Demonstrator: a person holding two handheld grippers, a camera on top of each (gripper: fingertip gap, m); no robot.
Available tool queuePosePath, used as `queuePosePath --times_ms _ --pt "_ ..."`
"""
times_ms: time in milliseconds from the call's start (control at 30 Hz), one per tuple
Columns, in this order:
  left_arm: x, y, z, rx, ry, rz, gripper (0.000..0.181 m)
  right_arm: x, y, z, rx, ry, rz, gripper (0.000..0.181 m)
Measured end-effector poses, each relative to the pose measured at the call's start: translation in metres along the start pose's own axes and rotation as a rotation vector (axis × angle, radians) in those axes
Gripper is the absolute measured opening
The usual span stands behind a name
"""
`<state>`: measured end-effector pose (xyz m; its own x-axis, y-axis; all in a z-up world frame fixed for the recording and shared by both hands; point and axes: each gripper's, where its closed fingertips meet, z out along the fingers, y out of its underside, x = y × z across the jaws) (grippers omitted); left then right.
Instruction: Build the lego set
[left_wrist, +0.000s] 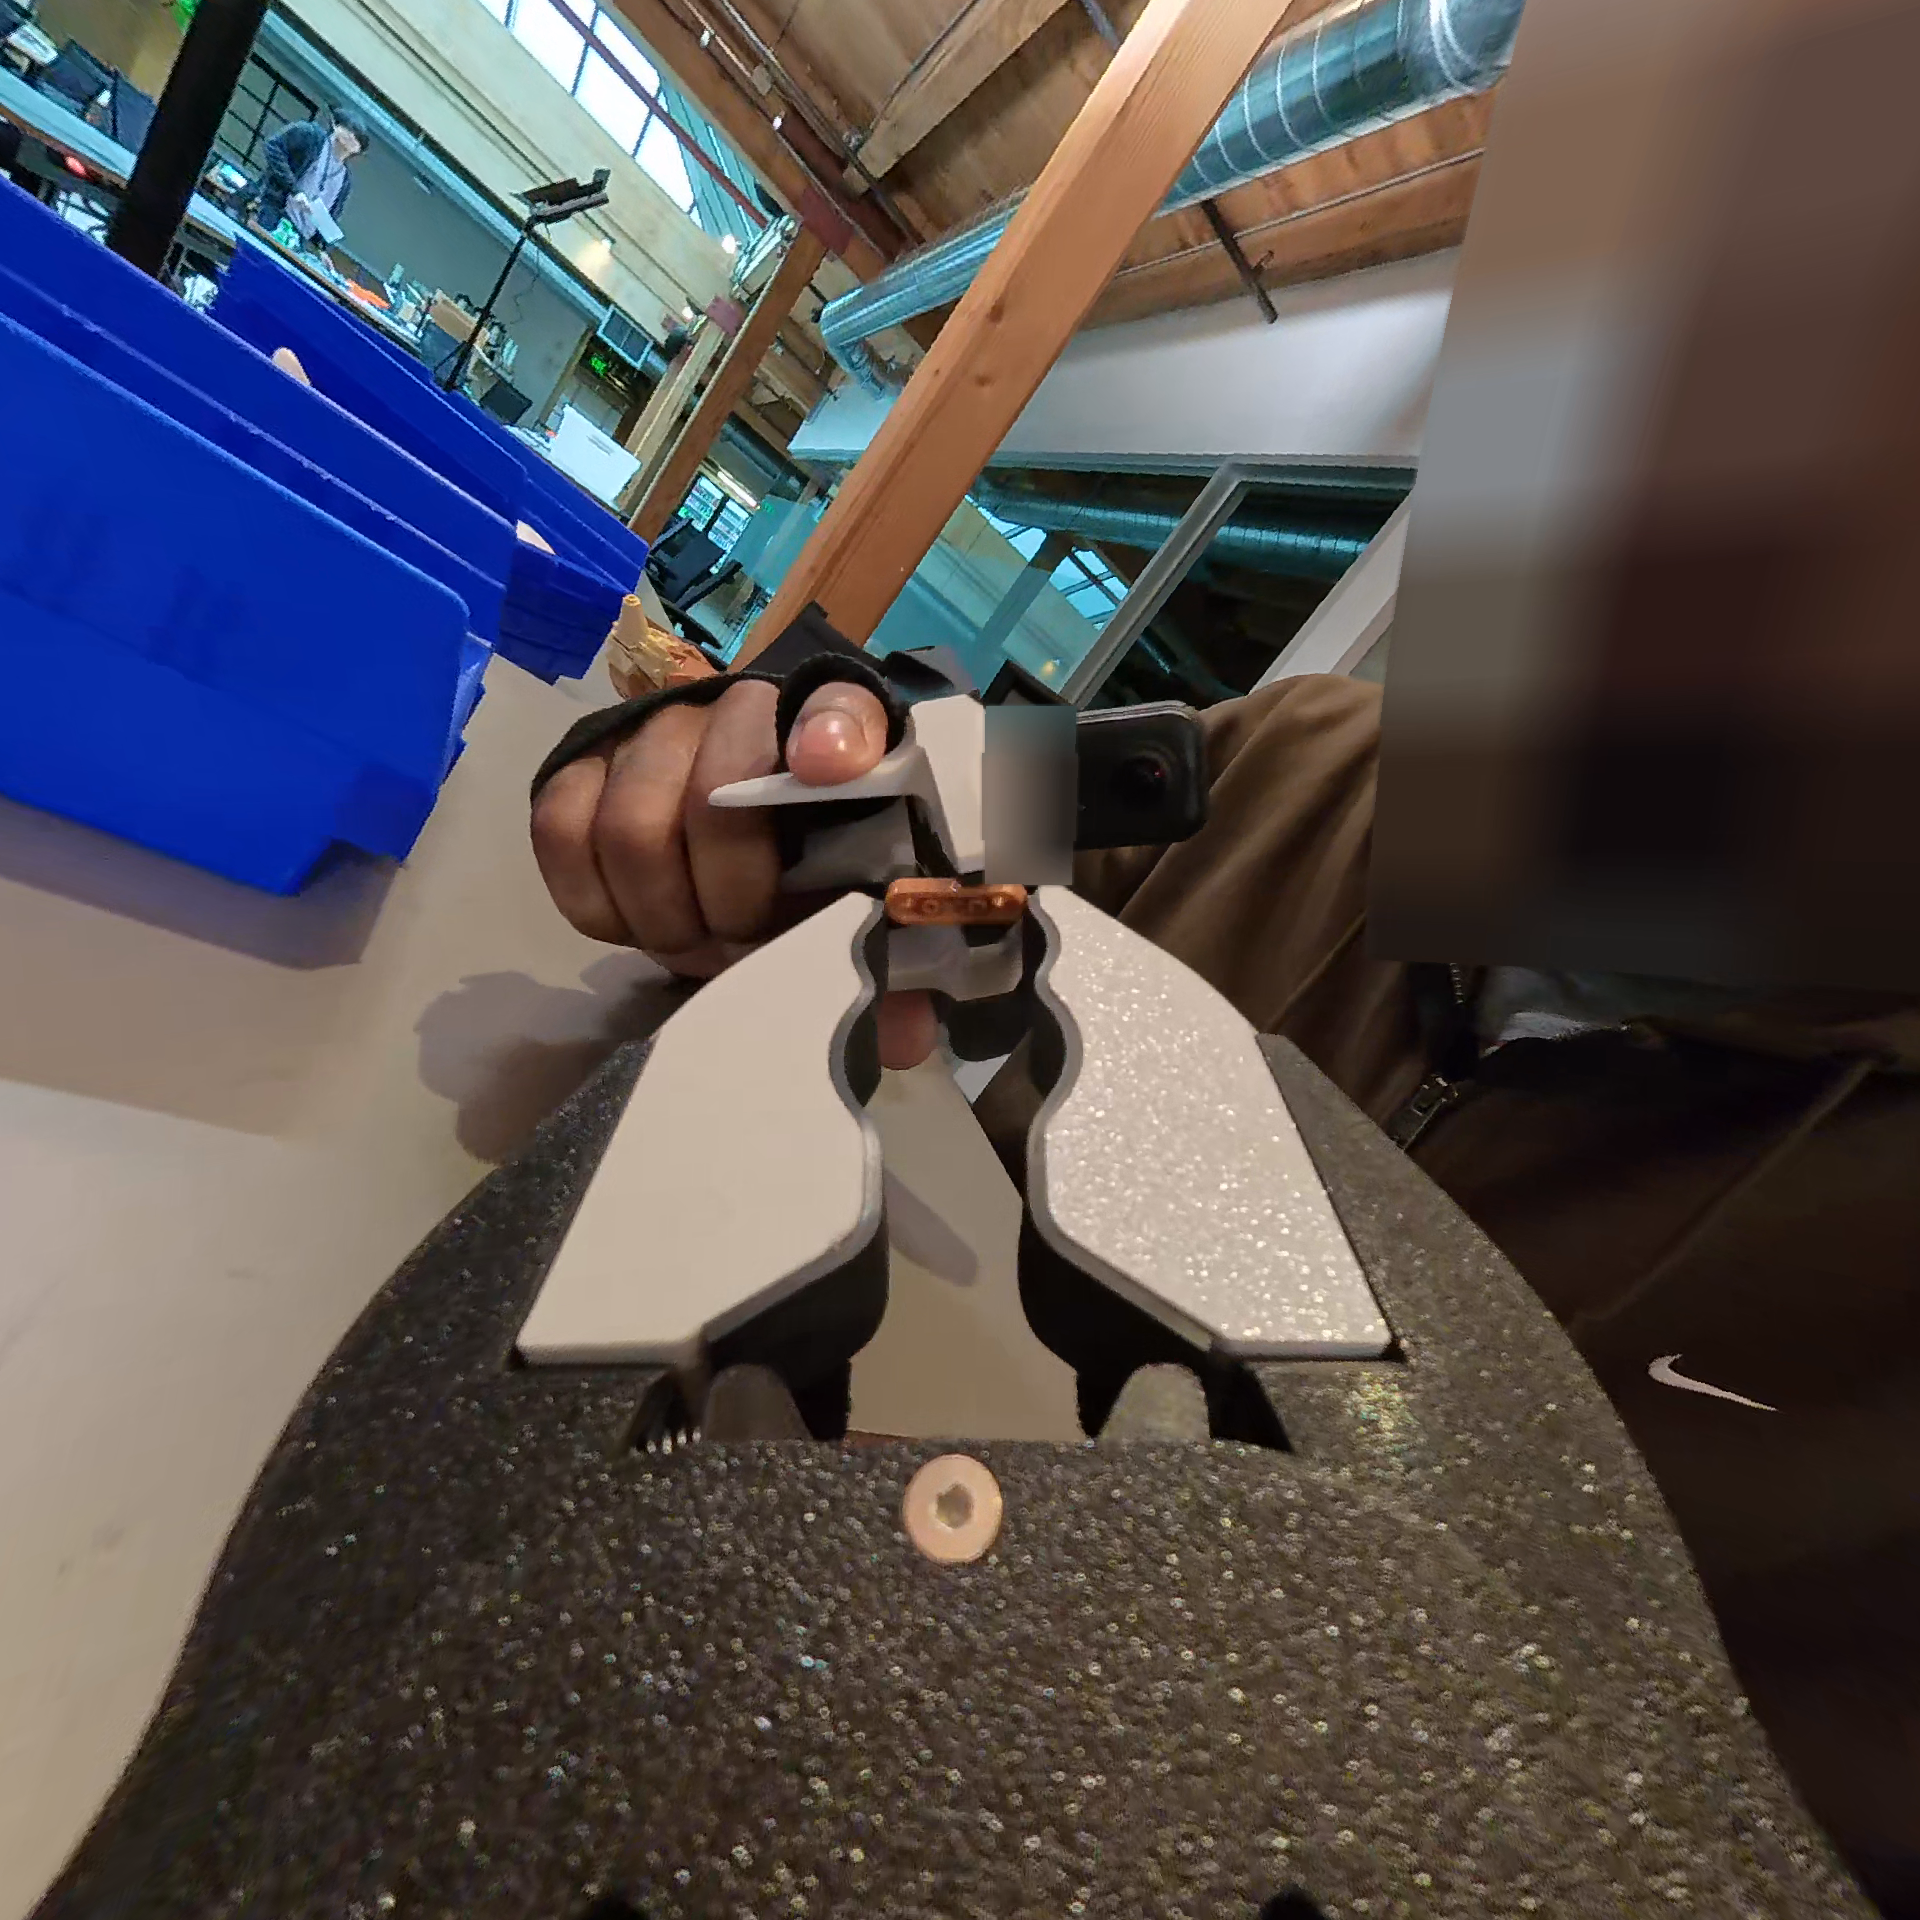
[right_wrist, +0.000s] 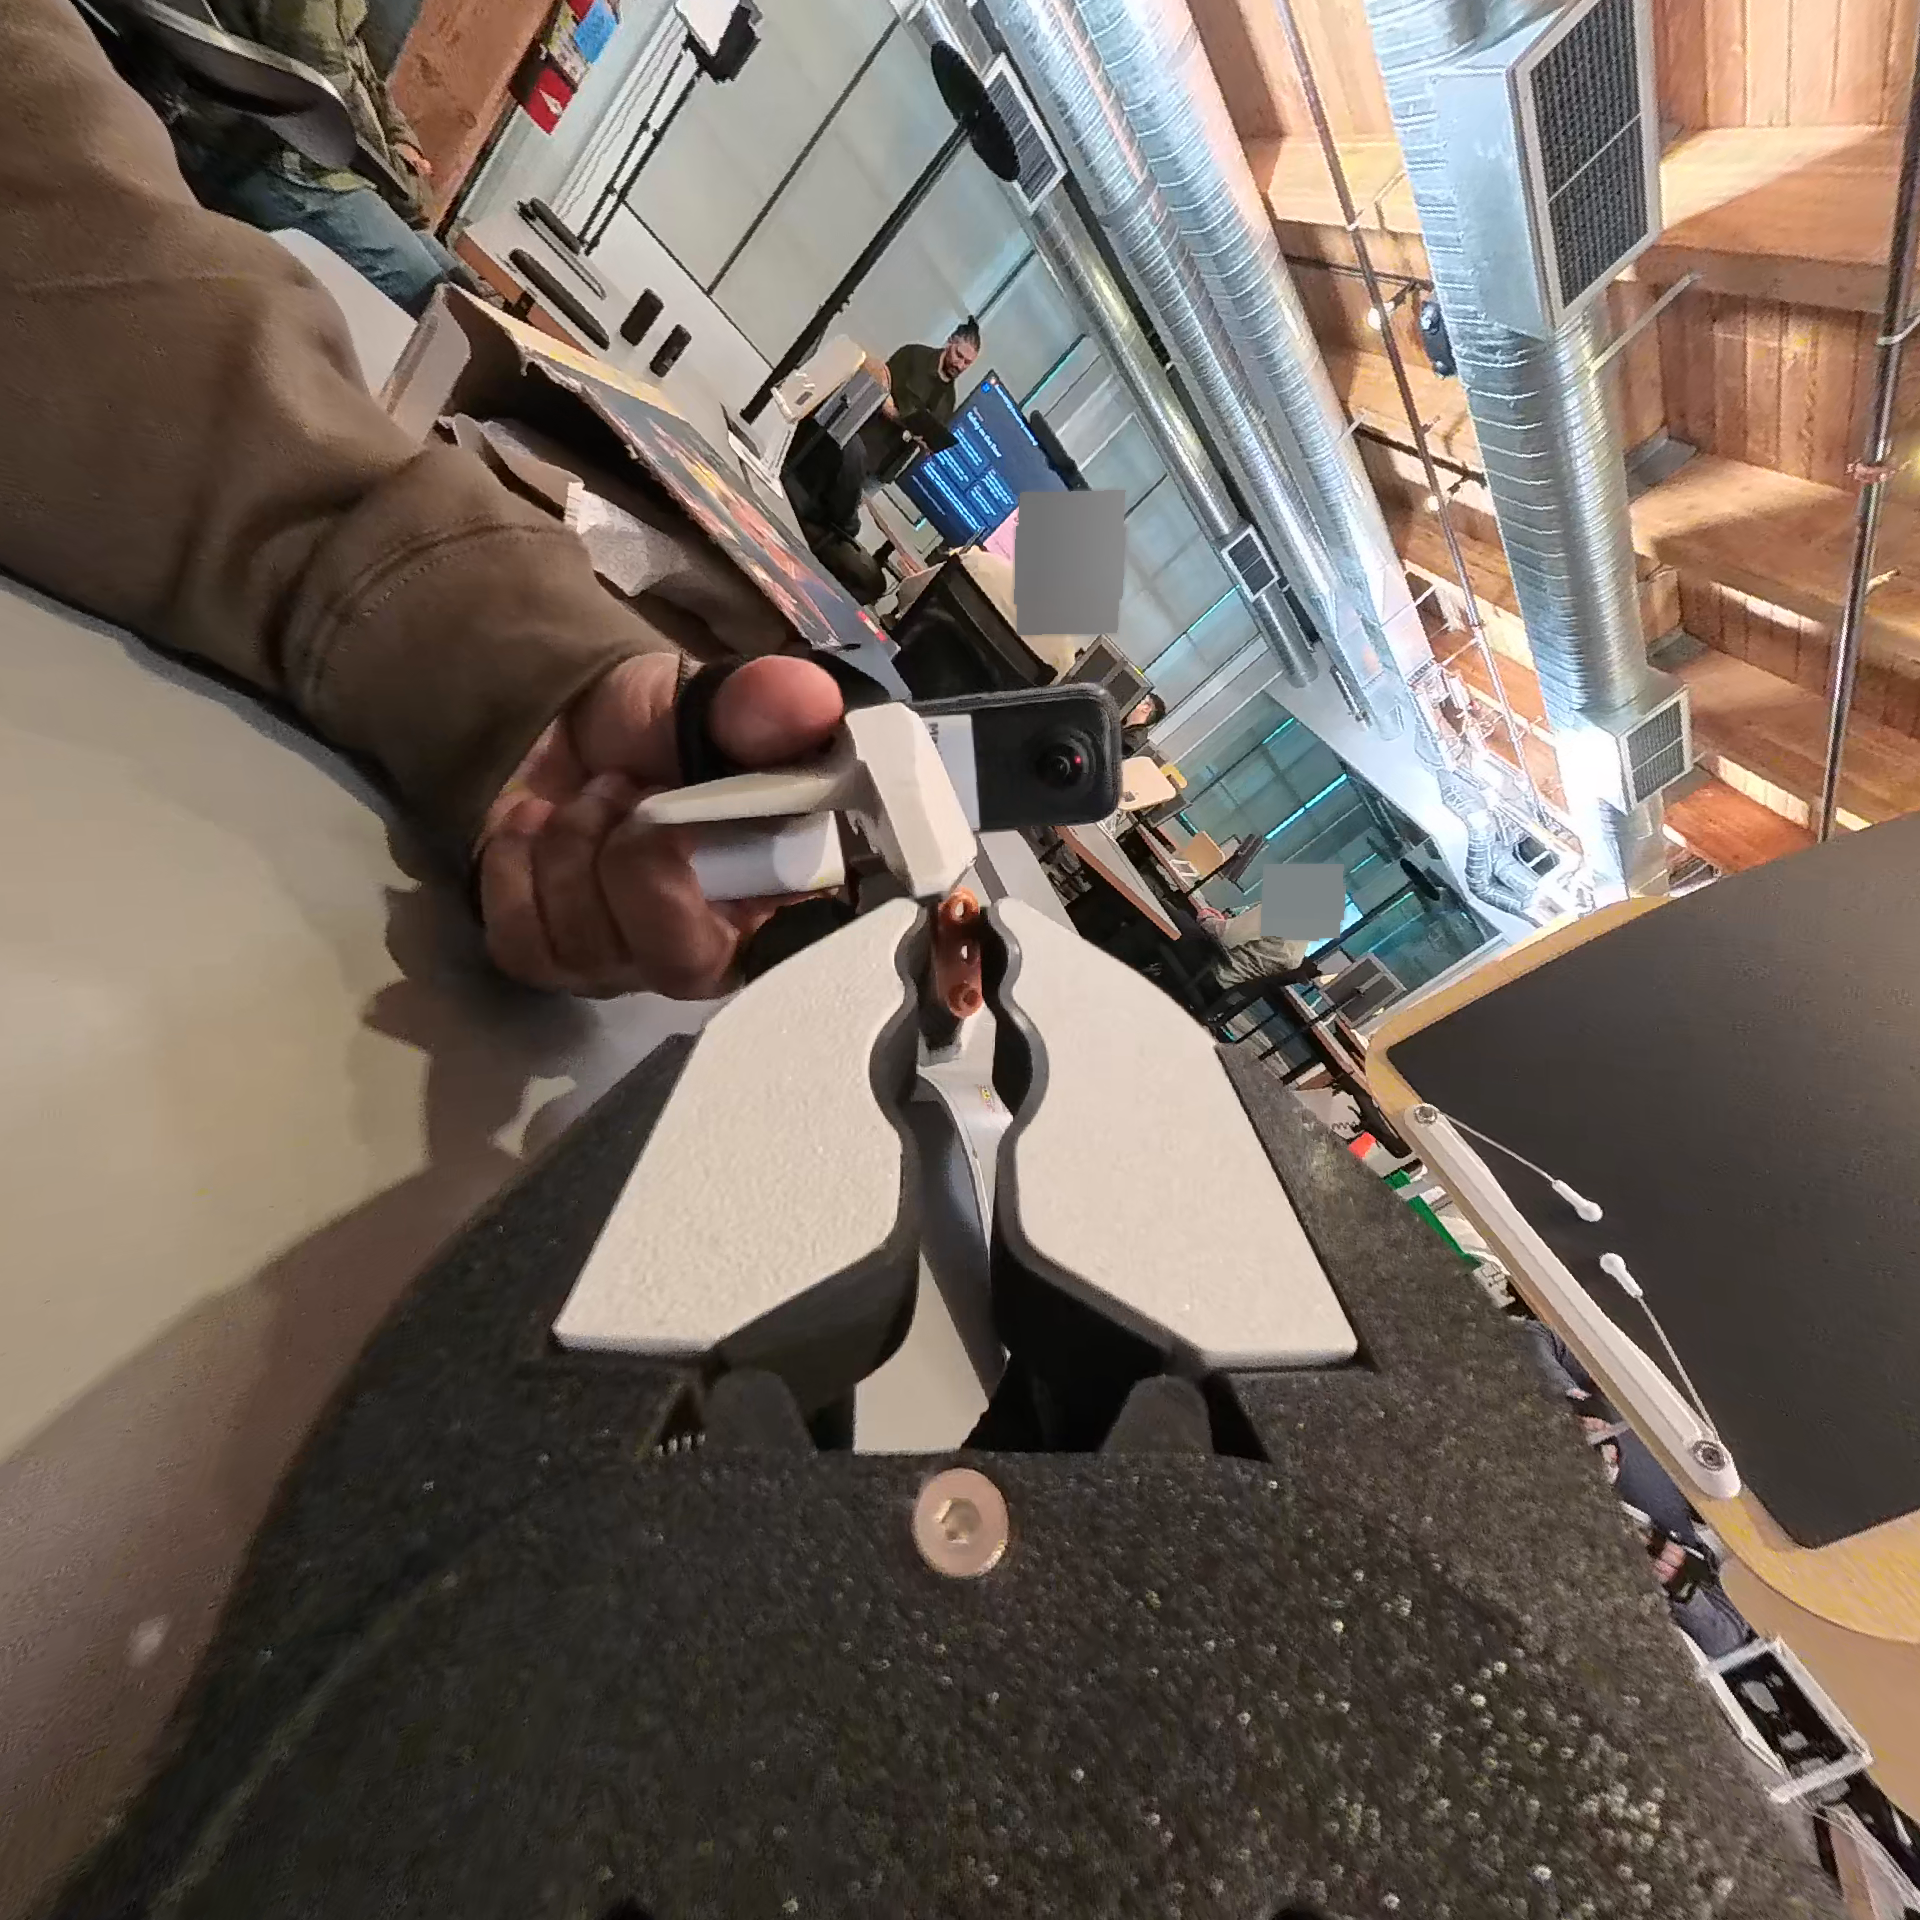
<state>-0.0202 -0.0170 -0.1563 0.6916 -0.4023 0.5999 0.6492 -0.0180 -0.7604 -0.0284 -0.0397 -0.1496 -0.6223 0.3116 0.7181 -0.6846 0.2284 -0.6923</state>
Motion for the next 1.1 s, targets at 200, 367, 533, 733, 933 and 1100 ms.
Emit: queuePosePath --times_ms 200,367,533,733,933,1100 --pt "0.001 0.001 0.001 0.010 0.016 0.021 0.024 -0.003 0.001 0.000 0.006 -0.037 0.027 0.015" --pt "0.000 0.006 0.000 -0.044 -0.014 0.043 0.024 -0.007 0.003 -0.002 0.002 -0.131 0.074 0.017" --pt "-0.001 0.014 0.001 -0.099 -0.031 0.043 0.025 -0.015 0.009 -0.005 -0.027 -0.219 0.072 0.013" --pt "-0.010 0.018 0.000 -0.139 -0.109 0.066 0.026 -0.014 0.017 -0.009 -0.075 -0.236 0.068 0.008" --pt "-0.053 0.039 -0.014 -0.382 -0.498 0.274 0.056 0.010 0.037 -0.038 -0.156 -0.155 0.199 0.008" --pt "-0.073 0.068 -0.019 -0.614 -0.718 0.306 0.062 0.001 0.055 -0.050 -0.236 -0.164 0.246 0.008"
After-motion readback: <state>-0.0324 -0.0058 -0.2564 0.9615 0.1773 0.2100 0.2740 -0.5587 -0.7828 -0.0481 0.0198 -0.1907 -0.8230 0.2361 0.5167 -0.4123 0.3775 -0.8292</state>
